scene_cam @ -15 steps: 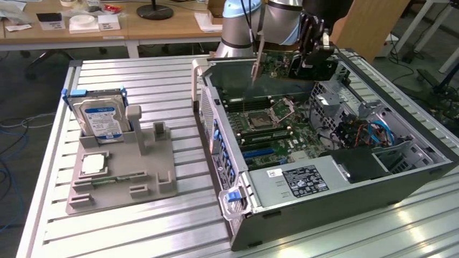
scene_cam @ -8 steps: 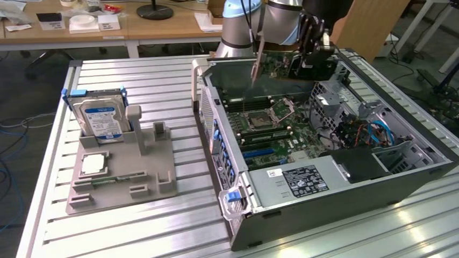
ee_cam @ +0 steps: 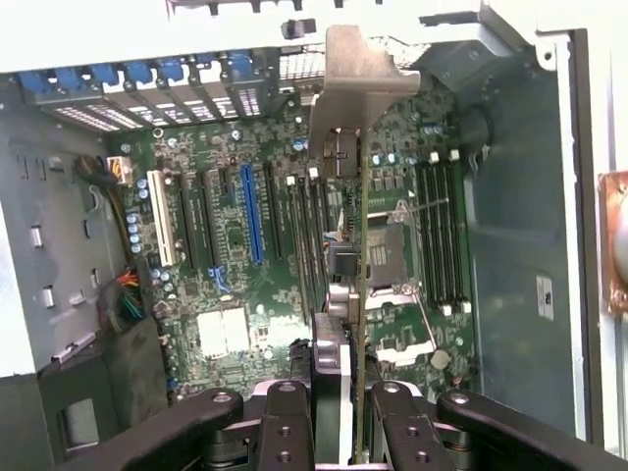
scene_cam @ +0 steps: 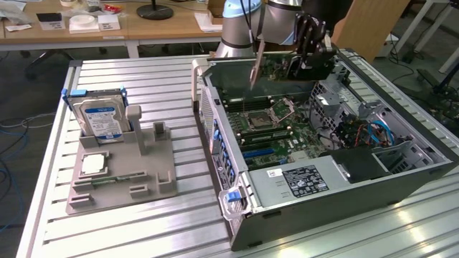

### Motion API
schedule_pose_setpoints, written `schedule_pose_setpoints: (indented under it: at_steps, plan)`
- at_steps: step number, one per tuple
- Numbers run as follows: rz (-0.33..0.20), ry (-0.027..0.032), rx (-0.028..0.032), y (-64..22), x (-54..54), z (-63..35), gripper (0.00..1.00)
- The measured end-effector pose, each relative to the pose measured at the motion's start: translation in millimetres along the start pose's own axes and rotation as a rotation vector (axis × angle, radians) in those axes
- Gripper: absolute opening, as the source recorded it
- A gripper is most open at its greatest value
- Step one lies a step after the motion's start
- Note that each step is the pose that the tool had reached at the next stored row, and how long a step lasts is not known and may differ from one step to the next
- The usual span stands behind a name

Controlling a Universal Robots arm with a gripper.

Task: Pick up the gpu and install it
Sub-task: 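Insert the gpu into the slot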

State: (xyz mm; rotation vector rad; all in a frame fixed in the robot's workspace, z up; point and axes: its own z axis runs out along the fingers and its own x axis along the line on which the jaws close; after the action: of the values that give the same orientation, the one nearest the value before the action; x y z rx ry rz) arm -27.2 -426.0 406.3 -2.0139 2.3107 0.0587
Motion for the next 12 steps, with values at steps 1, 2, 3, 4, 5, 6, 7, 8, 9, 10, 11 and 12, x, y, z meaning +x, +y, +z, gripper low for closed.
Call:
schedule_pose_setpoints:
  at_steps: [1,2,3,4,5,6,7,8,9,10,11,12]
  plan:
    - [-0.008,0.0016,-0.0039,0.0,0.1,0.6,0.28]
    - [-0.015,0.0061,-0.0084,0.0,0.1,1.2,0.28]
    - [-0.020,0.0106,-0.0115,0.1,0.2,1.8,0.28]
    - [-0.022,0.0115,-0.0138,0.1,0.3,2.7,0.28]
    - [-0.023,0.0117,-0.0143,0.1,0.3,3.1,0.28]
    - [-0.023,0.0118,-0.0144,0.1,0.3,3.4,0.28]
    - [-0.023,0.0119,-0.0145,0.1,0.3,3.5,0.28]
    - [-0.024,0.0119,-0.0145,0.1,0.3,3.8,0.28]
    - [-0.024,0.0117,-0.0146,0.1,0.3,4.1,0.28]
    - [-0.024,0.0117,-0.0148,0.1,0.4,4.3,0.28]
    - [-0.024,0.0118,-0.0148,0.1,0.4,4.5,0.28]
    - [-0.025,0.0117,-0.0148,0.1,0.4,4.6,0.28]
